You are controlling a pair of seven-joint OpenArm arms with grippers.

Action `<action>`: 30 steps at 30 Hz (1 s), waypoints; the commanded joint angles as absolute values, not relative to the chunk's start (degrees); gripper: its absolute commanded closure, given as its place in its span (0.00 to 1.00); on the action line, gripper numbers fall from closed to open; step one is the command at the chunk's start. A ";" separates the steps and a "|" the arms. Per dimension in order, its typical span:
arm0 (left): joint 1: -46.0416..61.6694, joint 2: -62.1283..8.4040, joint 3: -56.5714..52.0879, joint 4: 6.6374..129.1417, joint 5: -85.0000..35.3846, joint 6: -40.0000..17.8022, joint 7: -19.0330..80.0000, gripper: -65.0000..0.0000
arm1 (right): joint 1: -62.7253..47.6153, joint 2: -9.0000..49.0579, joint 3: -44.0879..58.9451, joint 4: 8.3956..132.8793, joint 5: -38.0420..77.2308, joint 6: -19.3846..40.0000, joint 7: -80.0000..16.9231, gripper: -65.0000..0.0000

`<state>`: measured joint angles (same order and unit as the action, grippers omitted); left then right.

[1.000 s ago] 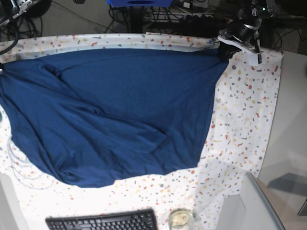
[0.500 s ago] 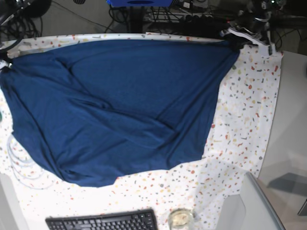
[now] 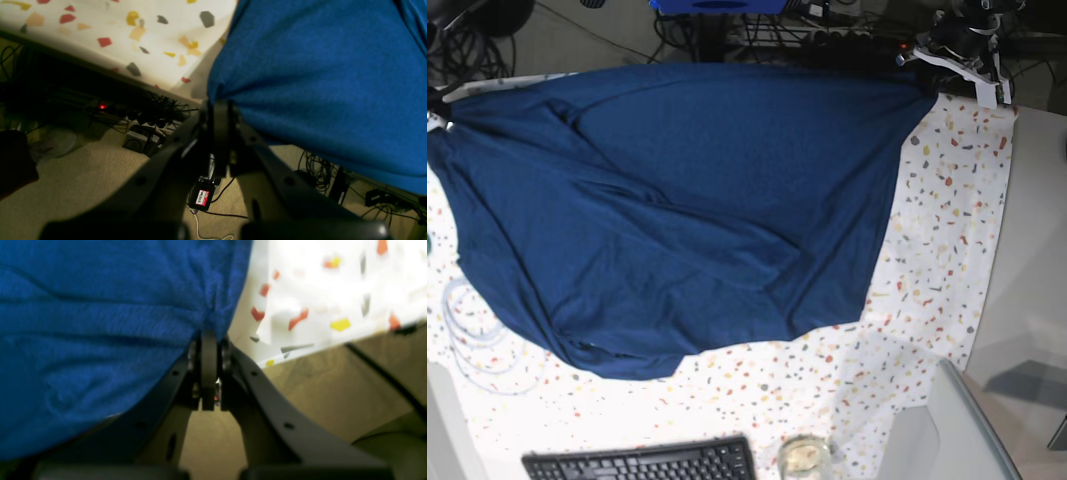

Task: Layout the t-shirt on the table in an organized manner, then fold the t-shirt properly
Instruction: 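Lift the shirt with both grippers and pull it taut across the cloth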

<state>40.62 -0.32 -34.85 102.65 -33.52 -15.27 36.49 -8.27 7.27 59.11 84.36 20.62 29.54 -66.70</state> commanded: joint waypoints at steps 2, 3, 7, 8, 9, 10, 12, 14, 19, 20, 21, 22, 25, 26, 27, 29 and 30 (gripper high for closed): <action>40.92 -0.75 -35.21 104.57 -34.07 -15.34 35.47 1.00 | -7.16 8.57 57.19 86.02 20.97 27.82 -66.07 1.00; 40.92 -0.75 -35.21 105.19 -34.07 -15.34 36.09 1.00 | -7.16 8.66 56.57 86.02 20.97 27.21 -66.07 1.00; 40.66 -0.75 -35.21 107.38 -34.07 -15.34 39.08 1.00 | -6.46 8.66 55.52 86.02 20.97 25.19 -68.00 1.00; 40.04 -0.75 -35.21 107.56 -34.07 -15.34 39.25 1.00 | -5.76 8.57 55.34 86.02 20.97 25.19 -68.44 1.00; 39.43 -0.75 -35.21 107.56 -34.07 -15.34 39.34 1.00 | -5.32 8.57 54.64 86.02 20.97 25.19 -68.53 1.00; 38.90 -0.75 -35.21 107.47 -34.07 -15.34 39.34 1.00 | -5.14 8.57 53.93 86.02 20.97 25.10 -68.44 1.00; 38.55 -0.75 -35.12 107.65 -34.07 -15.34 39.34 1.00 | -4.70 8.66 52.62 86.02 20.88 24.75 -68.44 1.00; 37.76 -0.75 -35.12 107.56 -34.07 -15.34 39.34 1.00 | -3.91 8.66 51.65 86.02 20.88 22.37 -68.44 1.00; 36.26 -0.75 -35.12 107.38 -34.07 -15.34 39.52 1.00 | -2.15 8.66 47.43 86.02 20.88 18.95 -68.44 1.00; 35.91 -0.75 -35.12 107.21 -34.07 -15.34 40.22 1.00 | -1.71 8.66 46.81 85.85 20.88 18.95 -68.44 1.00; 35.38 -0.84 -35.12 107.21 -34.07 -15.34 41.54 1.00 | -1.19 8.66 46.29 85.49 20.88 18.86 -68.44 1.00; 34.24 -0.84 -35.21 107.21 -34.07 -15.34 43.30 1.00 | -0.75 8.66 46.02 85.49 20.88 18.77 -68.35 1.00; 31.60 -0.84 -35.38 107.12 -34.07 -15.34 46.99 1.00 | 0.75 8.75 45.76 85.41 20.88 16.22 -68.00 0.99; 30.81 -0.84 -35.38 107.12 -34.07 -15.34 47.60 1.00 | 1.19 8.84 44.97 85.32 20.88 15.78 -68.00 0.99; 29.93 -0.84 -35.47 107.12 -34.07 -15.34 48.22 1.00 | 1.45 8.92 44.00 85.05 20.88 15.52 -68.00 0.99; 28.26 -0.84 -35.47 107.12 -34.07 -15.34 49.89 1.00 | 2.77 9.19 42.24 83.65 20.88 15.52 -68.00 0.99; 27.30 -0.84 -35.56 107.12 -34.07 -15.34 51.21 1.00 | 3.30 9.80 41.63 82.77 20.88 15.52 -68.00 0.99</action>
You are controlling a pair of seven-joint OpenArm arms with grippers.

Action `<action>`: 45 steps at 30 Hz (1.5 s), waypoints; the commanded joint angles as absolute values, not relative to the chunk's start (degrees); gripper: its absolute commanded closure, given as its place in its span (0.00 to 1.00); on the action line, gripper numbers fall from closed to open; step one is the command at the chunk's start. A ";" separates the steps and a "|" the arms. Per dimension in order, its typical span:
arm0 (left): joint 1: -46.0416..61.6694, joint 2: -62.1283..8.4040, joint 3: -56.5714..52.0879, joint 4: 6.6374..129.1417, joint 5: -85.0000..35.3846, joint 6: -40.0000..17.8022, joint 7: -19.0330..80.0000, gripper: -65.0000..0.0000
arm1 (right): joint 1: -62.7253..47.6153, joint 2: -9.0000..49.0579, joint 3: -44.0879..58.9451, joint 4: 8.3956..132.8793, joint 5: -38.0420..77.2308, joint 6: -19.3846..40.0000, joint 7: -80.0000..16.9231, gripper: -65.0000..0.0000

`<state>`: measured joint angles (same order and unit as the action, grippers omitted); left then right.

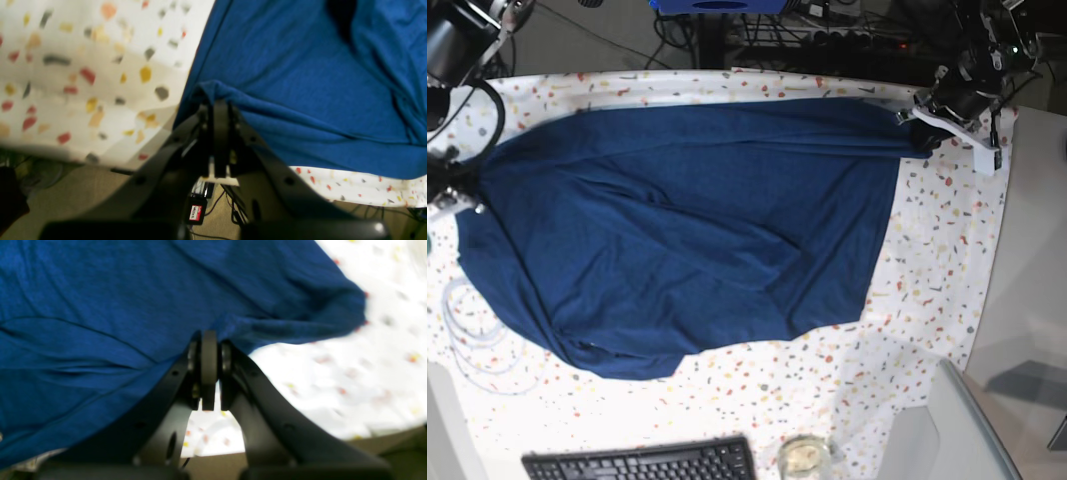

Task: Layout the t-shirt on the table in an organized manner, then fold the t-shirt properly
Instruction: 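Lift the shirt with both grippers and pull it taut across the cloth, then lower the shirt edge with both grippers and release it on the cloth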

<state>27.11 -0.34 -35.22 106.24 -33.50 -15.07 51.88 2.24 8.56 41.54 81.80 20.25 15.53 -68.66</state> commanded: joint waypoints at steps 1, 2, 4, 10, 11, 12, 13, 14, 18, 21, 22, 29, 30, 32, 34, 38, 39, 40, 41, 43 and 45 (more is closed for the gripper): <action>26.33 -0.84 -35.65 107.12 -34.07 -15.34 52.44 1.00 | 3.91 10.15 41.10 81.71 20.88 15.52 -67.91 0.99; 25.36 -0.84 -35.65 107.12 -33.98 -15.25 53.49 1.00 | 4.79 10.15 40.57 80.40 20.88 15.52 -67.91 0.99; 23.96 -0.84 -35.65 107.12 -33.27 -15.25 54.64 1.00 | 6.20 10.33 40.40 78.29 20.88 15.52 -67.91 0.99; 18.95 0.13 -35.12 106.42 -22.81 -15.25 54.90 1.00 | 8.66 12.44 40.22 73.54 20.79 15.34 -64.84 0.99; 18.24 0.40 -35.12 105.71 -21.49 -15.25 54.90 1.00 | 8.75 13.05 40.22 72.40 20.79 14.55 -63.96 0.99; 17.36 0.40 -35.12 104.75 -20.18 -15.25 54.90 1.00 | 9.19 13.58 40.04 71.08 20.79 13.49 -63.08 0.99; 16.75 0.40 -35.12 103.52 -19.30 -15.25 54.90 1.00 | 9.54 13.93 39.25 69.58 20.79 12.88 -61.85 0.99; 16.22 0.40 -35.12 102.37 -18.95 -15.25 54.90 1.00 | 9.54 14.55 38.37 68.44 20.79 12.62 -60.70 0.99; 14.46 0.57 -35.12 98.77 -18.51 -15.25 54.64 1.00 | 9.71 15.78 36.79 65.27 20.88 12.18 -57.01 0.99; 13.49 0.57 -35.12 97.27 -18.15 -15.25 54.55 1.00 | 9.80 15.78 36.70 64.92 20.88 12.09 -56.13 0.99; 13.14 0.57 -35.12 97.10 -18.15 -15.25 54.55 1.00 | 9.98 15.78 36.70 64.31 20.88 12.09 -56.13 0.99; 11.74 0.40 -32.04 96.92 -18.07 -15.25 54.55 1.00 | 11.12 16.66 36.70 62.46 20.79 12.00 -55.96 1.00; 11.65 0.40 -31.52 96.92 -18.07 -15.25 54.55 1.00 | 11.12 16.75 36.70 62.46 20.79 12.00 -55.78 1.00; 11.65 0.57 -30.90 96.92 -18.07 -15.25 54.55 1.00 | 11.12 16.75 36.70 62.46 20.79 12.00 -54.99 1.00; 11.65 0.66 -30.73 96.84 -18.07 -15.25 54.55 1.00 | 11.03 16.75 36.70 62.46 20.79 12.00 -54.73 1.00; 11.65 0.66 -31.08 96.84 -18.07 -15.25 54.55 1.00 | 10.95 16.75 36.70 62.46 20.79 12.00 -54.55 1.00; 11.65 0.66 -31.08 96.84 -18.07 -15.25 54.55 1.00 | 10.95 16.75 36.70 62.46 20.79 12.00 -54.55 1.00; 11.65 0.66 -31.16 96.84 -18.07 -15.25 54.55 1.00 | 10.95 16.75 36.70 62.46 20.79 12.00 -54.55 0.99; 11.65 0.66 -31.16 96.84 -18.07 -15.25 54.55 1.00 | 10.95 16.75 36.70 62.46 20.79 12.00 -54.81 0.99; 11.65 0.66 -31.16 96.84 -18.07 -15.25 54.55 1.00 | 10.86 16.75 36.70 62.46 20.79 12.00 -54.99 0.99; 11.65 0.66 -31.16 96.84 -18.07 -15.25 54.55 1.00 | 10.86 16.75 36.70 62.46 20.79 12.00 -54.99 0.99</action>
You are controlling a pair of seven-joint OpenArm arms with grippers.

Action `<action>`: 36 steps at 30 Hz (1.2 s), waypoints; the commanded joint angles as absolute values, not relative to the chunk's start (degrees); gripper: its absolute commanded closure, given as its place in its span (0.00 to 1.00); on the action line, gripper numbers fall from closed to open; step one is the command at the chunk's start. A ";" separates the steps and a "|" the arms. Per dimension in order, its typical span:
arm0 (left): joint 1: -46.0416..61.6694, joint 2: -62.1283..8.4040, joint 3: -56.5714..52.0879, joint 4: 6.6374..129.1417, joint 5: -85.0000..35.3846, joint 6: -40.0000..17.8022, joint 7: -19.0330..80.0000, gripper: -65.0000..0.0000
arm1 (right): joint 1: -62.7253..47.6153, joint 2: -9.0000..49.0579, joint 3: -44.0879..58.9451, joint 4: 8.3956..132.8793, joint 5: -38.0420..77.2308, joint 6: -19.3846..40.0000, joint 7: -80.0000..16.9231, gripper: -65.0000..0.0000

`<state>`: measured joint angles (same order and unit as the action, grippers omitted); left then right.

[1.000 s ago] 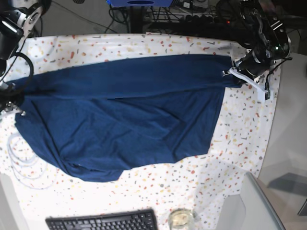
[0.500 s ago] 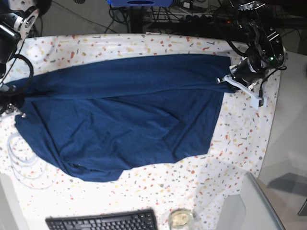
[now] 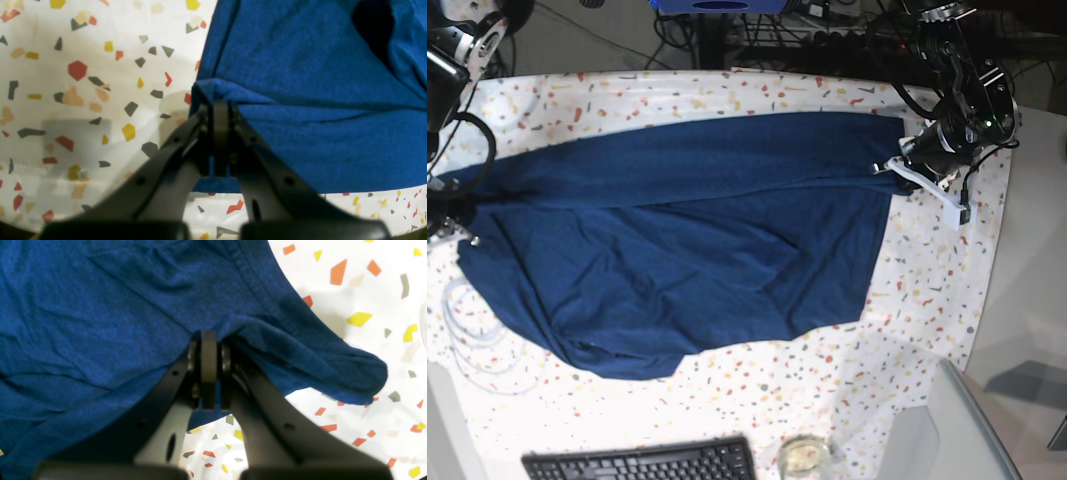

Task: Layout the t-shirt on the table in an organized manner, then fold the t-shirt properly
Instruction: 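Lower the shirt edge with both grippers and release it on the cloth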

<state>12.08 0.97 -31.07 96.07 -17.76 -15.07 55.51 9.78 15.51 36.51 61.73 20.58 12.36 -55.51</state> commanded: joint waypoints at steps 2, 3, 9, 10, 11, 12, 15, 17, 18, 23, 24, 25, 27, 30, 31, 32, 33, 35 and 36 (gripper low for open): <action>11.65 0.66 -31.16 96.84 -18.07 -15.25 54.64 1.00 | 10.77 16.75 36.70 62.46 20.79 12.00 -55.08 0.94; 11.65 0.66 -31.16 96.84 -18.07 -15.25 54.64 1.00 | 10.77 16.75 36.70 62.46 20.79 12.00 -55.08 0.90; 11.65 0.57 -31.25 96.92 -18.07 -15.25 54.64 1.00 | 10.77 16.75 36.62 62.81 20.79 12.00 -55.08 0.61; 11.65 0.57 -31.25 97.01 -18.07 -15.25 54.64 1.00 | 10.77 16.75 36.62 62.90 20.79 12.00 -55.08 0.59; 11.65 0.57 -31.25 97.10 -18.07 -15.25 54.64 1.00 | 10.77 16.75 36.62 62.90 20.79 12.00 -54.99 0.57; 11.65 0.57 -31.25 97.27 -18.07 -15.25 54.64 1.00 | 10.77 16.75 36.62 62.90 20.79 12.00 -54.99 0.57; 11.56 0.57 -31.34 97.45 -18.07 -15.25 54.55 0.89 | 10.77 16.84 36.62 62.99 20.79 12.00 -54.64 0.57; 11.56 0.40 -31.34 97.45 -18.07 -15.25 54.55 0.74 | 10.86 16.92 36.62 62.99 20.79 12.00 -54.55 0.57; 11.56 0.40 -31.43 97.45 -18.07 -15.25 54.55 0.69 | 10.86 17.10 36.62 63.08 20.79 12.00 -54.55 0.57; 11.38 0.40 -33.98 97.54 -18.07 -15.25 54.55 0.58 | 10.77 17.89 36.62 65.45 20.79 12.00 -55.08 0.46; 11.38 0.40 -34.42 97.63 -18.07 -15.25 54.55 0.58 | 10.77 18.07 36.62 65.80 20.79 12.00 -55.08 0.38; 11.38 0.40 -34.95 97.89 -18.07 -15.25 54.55 0.58 | 10.77 18.15 36.62 66.15 20.79 12.00 -55.08 0.30; 11.38 0.40 -36.35 99.74 -18.07 -15.25 54.55 0.58 | 10.77 18.33 36.62 66.77 20.79 12.00 -54.99 0.20; 12.00 0.66 -38.64 104.66 -18.51 -15.25 54.90 0.58 | 9.36 18.33 37.05 71.52 20.88 12.53 -54.64 0.23; 12.26 0.66 -39.16 106.59 -18.59 -15.25 54.90 0.58 | 8.13 18.24 36.70 74.15 20.88 12.62 -54.55 0.25; 12.79 0.75 -39.52 108.00 -18.59 -15.25 55.08 0.58 | 6.81 18.07 36.70 77.49 20.97 12.70 -54.55 0.27; 13.76 0.84 -39.52 109.05 -18.68 -15.25 55.52 0.59 | 5.23 17.80 36.70 80.57 21.05 13.23 -54.55 0.30; 15.34 0.84 -39.08 110.73 -18.68 -15.25 55.60 0.61 | 1.89 16.40 36.70 86.73 21.14 14.90 -54.55 0.40; 16.31 1.10 -38.99 110.81 -18.68 -15.25 55.43 0.66 | 0.40 15.52 36.70 89.27 21.14 15.34 -54.46 0.48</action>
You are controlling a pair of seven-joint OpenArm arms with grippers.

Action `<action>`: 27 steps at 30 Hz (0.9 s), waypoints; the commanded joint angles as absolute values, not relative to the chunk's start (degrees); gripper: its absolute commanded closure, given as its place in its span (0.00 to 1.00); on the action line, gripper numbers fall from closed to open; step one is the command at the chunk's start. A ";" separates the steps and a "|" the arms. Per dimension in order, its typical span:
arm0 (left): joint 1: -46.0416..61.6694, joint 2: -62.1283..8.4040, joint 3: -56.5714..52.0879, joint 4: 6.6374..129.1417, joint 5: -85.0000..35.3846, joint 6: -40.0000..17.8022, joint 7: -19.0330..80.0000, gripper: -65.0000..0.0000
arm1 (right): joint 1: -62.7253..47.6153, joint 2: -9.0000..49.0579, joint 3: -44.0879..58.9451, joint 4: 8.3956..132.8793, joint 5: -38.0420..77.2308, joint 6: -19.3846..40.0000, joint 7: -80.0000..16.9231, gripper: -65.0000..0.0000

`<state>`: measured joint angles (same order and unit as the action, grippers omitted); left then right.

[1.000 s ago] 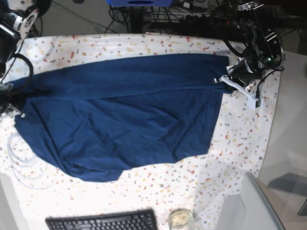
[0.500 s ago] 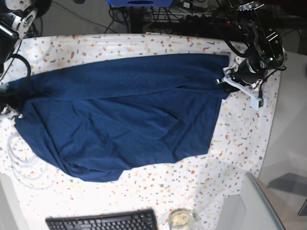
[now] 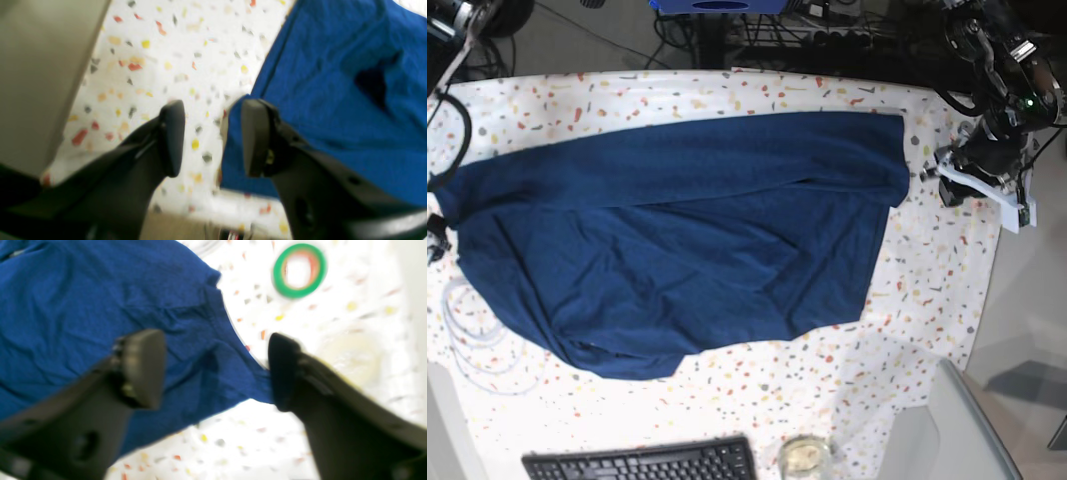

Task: Layout the t-shirt on the table in an organized manner, then fold the t-shirt properly
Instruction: 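Lower the shirt edge with both grippers and release it on the cloth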

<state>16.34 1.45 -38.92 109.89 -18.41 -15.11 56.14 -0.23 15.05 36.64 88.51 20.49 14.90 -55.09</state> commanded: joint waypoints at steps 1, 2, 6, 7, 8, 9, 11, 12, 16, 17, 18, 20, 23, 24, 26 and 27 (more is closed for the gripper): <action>16.92 1.63 -38.99 110.81 -18.68 -15.25 55.25 0.74 | -0.84 14.81 36.70 90.68 21.05 15.34 -54.46 0.56; 17.36 2.24 -39.34 110.81 -18.68 -15.25 55.25 0.88 | -1.98 14.20 36.70 91.30 20.88 15.34 -54.46 0.67; 18.33 2.77 -38.99 109.58 -18.68 -15.25 55.16 1.00 | -3.38 12.26 36.70 88.84 20.88 15.34 -54.46 1.00; 18.33 2.77 -38.99 109.23 -18.68 -15.34 55.16 1.00 | -3.30 12.09 36.62 87.60 20.88 15.34 -54.46 0.98; 18.24 2.77 -38.99 108.79 -18.68 -15.34 55.16 1.00 | -3.03 12.00 36.62 85.93 20.88 15.34 -54.37 0.95; 18.24 2.77 -38.90 108.79 -18.68 -15.34 55.16 1.00 | -2.77 12.00 36.62 84.35 20.88 15.34 -53.93 0.97; 18.15 2.77 -38.90 108.79 -18.68 -15.34 55.16 1.00 | -1.71 12.26 36.09 81.54 20.88 15.34 -52.09 1.00; 18.15 2.77 -38.99 108.79 -18.68 -15.34 55.16 1.00 | -1.36 12.44 35.30 79.60 20.88 15.34 -50.77 1.00; 18.24 2.59 -39.34 108.79 -18.68 -15.34 55.16 1.00 | 0.57 14.55 32.22 72.75 20.88 15.34 -45.58 1.00; 18.24 2.59 -39.34 108.70 -18.51 -15.34 55.16 1.00 | 1.19 14.55 31.96 71.16 20.88 15.34 -44.09 1.00; 18.33 2.59 -39.43 108.62 -18.24 -15.34 55.16 1.00 | 1.80 14.99 31.96 70.02 20.79 15.34 -43.12 1.00; 18.42 2.59 -39.43 108.53 -18.15 -15.34 55.16 1.00 | 2.95 16.66 31.60 67.56 20.79 14.64 -41.80 1.00; 18.95 2.51 -39.43 108.44 -18.15 -15.34 55.16 1.00 | 5.32 18.68 31.52 61.85 20.79 14.20 -40.22 1.00; 19.12 2.51 -39.43 108.44 -18.15 -15.34 55.16 1.00 | 5.85 19.38 31.52 59.91 20.79 14.20 -39.43 1.00; 19.30 2.42 -39.43 108.44 -18.15 -15.34 55.16 1.00 | 6.73 20.26 31.69 57.01 20.79 14.20 -38.02 1.00; 19.38 2.42 -39.52 108.44 -18.15 -15.34 55.16 1.00 | 6.81 20.35 31.78 56.48 20.79 14.20 -37.67 1.00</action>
